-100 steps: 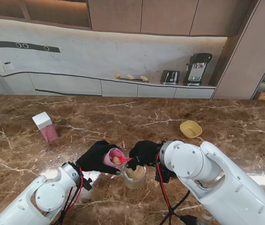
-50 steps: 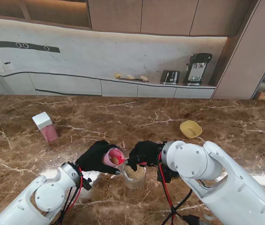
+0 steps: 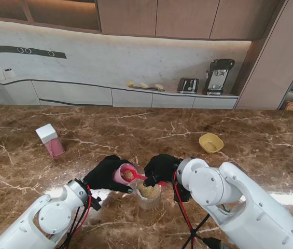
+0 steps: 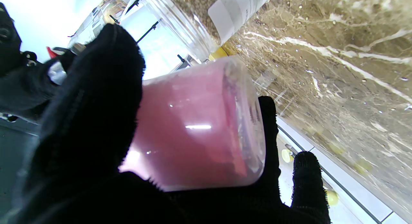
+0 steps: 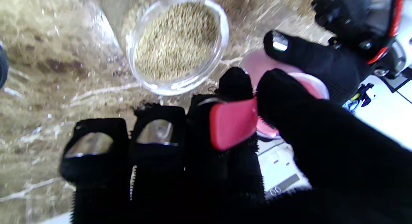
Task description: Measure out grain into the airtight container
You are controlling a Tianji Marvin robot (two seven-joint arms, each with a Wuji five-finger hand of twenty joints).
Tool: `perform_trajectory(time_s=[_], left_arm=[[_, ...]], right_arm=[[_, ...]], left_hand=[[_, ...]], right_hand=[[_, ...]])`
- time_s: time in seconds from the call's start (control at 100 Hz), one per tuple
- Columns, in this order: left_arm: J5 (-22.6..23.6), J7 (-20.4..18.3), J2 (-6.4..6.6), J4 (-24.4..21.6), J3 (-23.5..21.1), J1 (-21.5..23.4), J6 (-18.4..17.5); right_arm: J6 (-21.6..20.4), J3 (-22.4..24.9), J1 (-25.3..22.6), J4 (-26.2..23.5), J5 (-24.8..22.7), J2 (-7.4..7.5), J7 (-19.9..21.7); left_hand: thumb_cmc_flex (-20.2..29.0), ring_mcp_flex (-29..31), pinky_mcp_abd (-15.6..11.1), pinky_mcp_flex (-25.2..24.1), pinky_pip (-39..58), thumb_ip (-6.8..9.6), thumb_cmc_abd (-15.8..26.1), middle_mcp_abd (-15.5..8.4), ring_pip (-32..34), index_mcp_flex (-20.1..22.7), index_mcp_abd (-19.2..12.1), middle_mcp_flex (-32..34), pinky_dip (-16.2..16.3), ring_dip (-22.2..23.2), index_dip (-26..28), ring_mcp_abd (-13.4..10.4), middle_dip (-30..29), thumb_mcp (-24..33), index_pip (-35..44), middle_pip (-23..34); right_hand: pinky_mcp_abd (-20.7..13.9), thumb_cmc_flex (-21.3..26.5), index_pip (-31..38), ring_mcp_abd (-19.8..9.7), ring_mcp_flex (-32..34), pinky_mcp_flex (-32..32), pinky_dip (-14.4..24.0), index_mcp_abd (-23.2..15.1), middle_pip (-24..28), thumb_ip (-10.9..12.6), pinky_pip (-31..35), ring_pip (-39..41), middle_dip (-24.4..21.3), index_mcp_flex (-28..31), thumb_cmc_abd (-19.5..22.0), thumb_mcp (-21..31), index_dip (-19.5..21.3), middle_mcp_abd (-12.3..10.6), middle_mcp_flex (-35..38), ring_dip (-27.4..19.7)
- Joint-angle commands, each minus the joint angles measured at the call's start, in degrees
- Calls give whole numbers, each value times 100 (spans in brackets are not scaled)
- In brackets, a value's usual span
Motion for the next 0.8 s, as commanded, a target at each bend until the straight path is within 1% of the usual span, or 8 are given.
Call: perform_trajectory(time_s=[0.0, 0.12, 0.2, 0.26, 0.44, 0.54, 0.62, 0.79], left_arm=[[4, 5, 0, 22, 4, 8, -16], [-2, 3, -1, 28, 10, -6, -18], [-19, 7, -6, 35, 21, -16, -14], [-65, 9, -13, 31, 32, -13, 5], [-107, 29, -24, 16, 40, 1, 44], [-151, 35, -31, 9, 33, 13, 66], [-159, 45, -34, -10, 15, 31, 80], [-190, 35, -34, -78, -12, 77, 115]], right_arm=[[-63, 7, -190, -48, -82, -91, -73], [-425, 66, -387, -118, -532, -159, -366], [-826, 117, -526, -128, -975, -204, -599], [-1131, 160, -599, -134, -1269, -213, -665], [-1960, 286, -779, -102, -1873, -232, -938], [-2441, 361, -818, -27, -2060, -229, -1063], [-2890, 412, -840, 94, -2282, -237, -1314], [-3350, 433, -902, 202, -3004, -250, -1834]], left_hand=[[627, -125, -24, -108, -129, -207, 1141, -553, -179, 1053, -1502, 598, 28, -34, 131, -100, 83, 1558, 814, 135], [629, -126, -30, -112, -136, -207, 1144, -560, -179, 1054, -1493, 596, 26, -35, 131, -105, 85, 1557, 813, 136], [622, -120, -30, -108, -134, -209, 1152, -567, -177, 1047, -1489, 605, 28, -35, 132, -114, 86, 1556, 813, 141], [621, -118, -34, -108, -132, -210, 1150, -555, -176, 1047, -1460, 604, 30, -34, 132, -105, 84, 1558, 815, 140], [612, -114, -31, -104, -122, -216, 1159, -565, -171, 1030, -1447, 600, 38, -32, 135, -122, 90, 1562, 817, 147], [609, -106, -29, -105, -116, -218, 1160, -579, -167, 1026, -1455, 606, 43, -30, 143, -120, 96, 1566, 823, 155], [605, -106, -24, -107, -113, -221, 1163, -572, -167, 1014, -1454, 602, 45, -28, 147, -114, 98, 1567, 824, 156], [609, -101, -22, -106, -107, -221, 1160, -565, -162, 1022, -1443, 606, 49, -24, 153, -108, 104, 1573, 830, 162]], right_hand=[[99, -69, 250, -41, 253, 267, -114, -289, 223, -8, 132, 194, -118, 289, -228, 539, 64, -3, 304, -36], [254, -19, 285, 2, 249, 395, -109, -121, 427, -60, 211, 441, -134, 272, -248, 624, -51, 44, 306, 61], [326, 10, 279, -31, 243, 497, -96, -47, 576, -115, 257, 607, -101, 240, -238, 626, -145, 22, 301, 152], [338, -1, 278, -63, 248, 538, -94, -35, 634, -136, 266, 658, -86, 239, -235, 627, -189, -7, 303, 184], [384, -21, 280, -104, 246, 614, -82, -50, 736, -186, 288, 764, -59, 203, -224, 639, -243, -42, 300, 255], [391, 0, 264, -117, 246, 614, -78, -44, 761, -220, 286, 787, -54, 160, -215, 618, -291, -54, 298, 279], [407, 15, 264, -128, 246, 642, -68, -20, 810, -249, 293, 861, -37, 137, -234, 618, -357, -55, 298, 328], [439, 17, 287, -164, 248, 749, -62, -15, 878, -286, 293, 944, -22, 118, -239, 648, -421, -77, 301, 391]])
